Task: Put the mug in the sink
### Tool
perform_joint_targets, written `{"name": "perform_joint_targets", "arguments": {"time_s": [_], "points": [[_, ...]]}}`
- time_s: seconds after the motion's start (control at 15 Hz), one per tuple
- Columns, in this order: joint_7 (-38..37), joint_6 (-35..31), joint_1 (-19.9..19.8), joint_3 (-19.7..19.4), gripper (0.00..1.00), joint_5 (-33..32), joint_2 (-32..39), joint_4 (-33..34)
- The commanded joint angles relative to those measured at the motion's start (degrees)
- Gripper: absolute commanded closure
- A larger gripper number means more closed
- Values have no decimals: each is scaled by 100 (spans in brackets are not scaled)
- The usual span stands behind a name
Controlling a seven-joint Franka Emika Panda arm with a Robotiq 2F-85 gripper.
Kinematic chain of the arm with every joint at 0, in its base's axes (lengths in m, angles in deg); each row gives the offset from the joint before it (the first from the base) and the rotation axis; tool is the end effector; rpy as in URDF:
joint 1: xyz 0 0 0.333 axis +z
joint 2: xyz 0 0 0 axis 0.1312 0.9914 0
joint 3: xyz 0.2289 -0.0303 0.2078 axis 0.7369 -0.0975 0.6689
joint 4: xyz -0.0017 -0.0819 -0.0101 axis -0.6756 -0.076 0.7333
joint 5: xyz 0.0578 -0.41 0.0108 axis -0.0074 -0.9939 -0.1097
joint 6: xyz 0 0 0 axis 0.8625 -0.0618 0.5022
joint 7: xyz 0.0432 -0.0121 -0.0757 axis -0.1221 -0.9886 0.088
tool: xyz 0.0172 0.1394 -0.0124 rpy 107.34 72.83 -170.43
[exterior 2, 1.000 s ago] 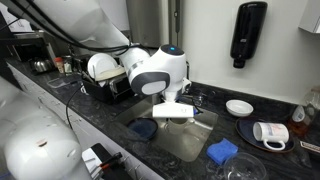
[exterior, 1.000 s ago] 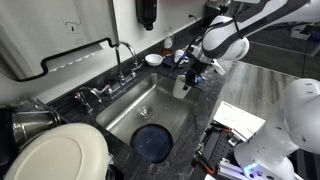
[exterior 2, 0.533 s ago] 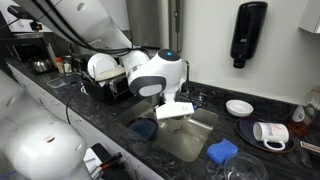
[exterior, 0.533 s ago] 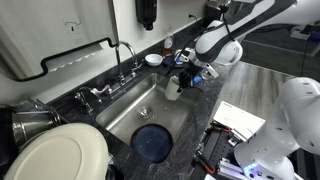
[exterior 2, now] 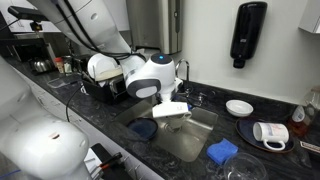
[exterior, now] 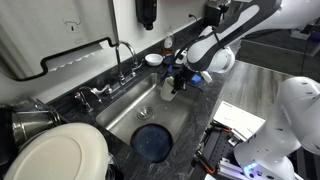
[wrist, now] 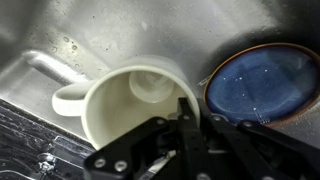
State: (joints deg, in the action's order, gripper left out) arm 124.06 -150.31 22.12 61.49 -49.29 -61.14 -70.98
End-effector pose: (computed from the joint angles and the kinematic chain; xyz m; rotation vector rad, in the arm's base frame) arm 0.4180 -0.0438 0.2403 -2.7977 -1.1961 -0.5741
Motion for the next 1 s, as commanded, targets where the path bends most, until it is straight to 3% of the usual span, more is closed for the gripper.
{"name": "perform_joint_targets", "arguments": {"time_s": [0.0, 0.07, 0.13, 0.67, 0.93], "points": [[-1, -6, 0, 0, 90, 0, 0, 0], [-1, -11, 0, 0, 90, 1, 0, 0], [-2, -15, 0, 0, 98, 1, 0, 0], [-218, -1619, 369, 170, 98, 80, 1433, 218], [-613, -1657, 428, 76, 98, -153, 2379, 594]]}}
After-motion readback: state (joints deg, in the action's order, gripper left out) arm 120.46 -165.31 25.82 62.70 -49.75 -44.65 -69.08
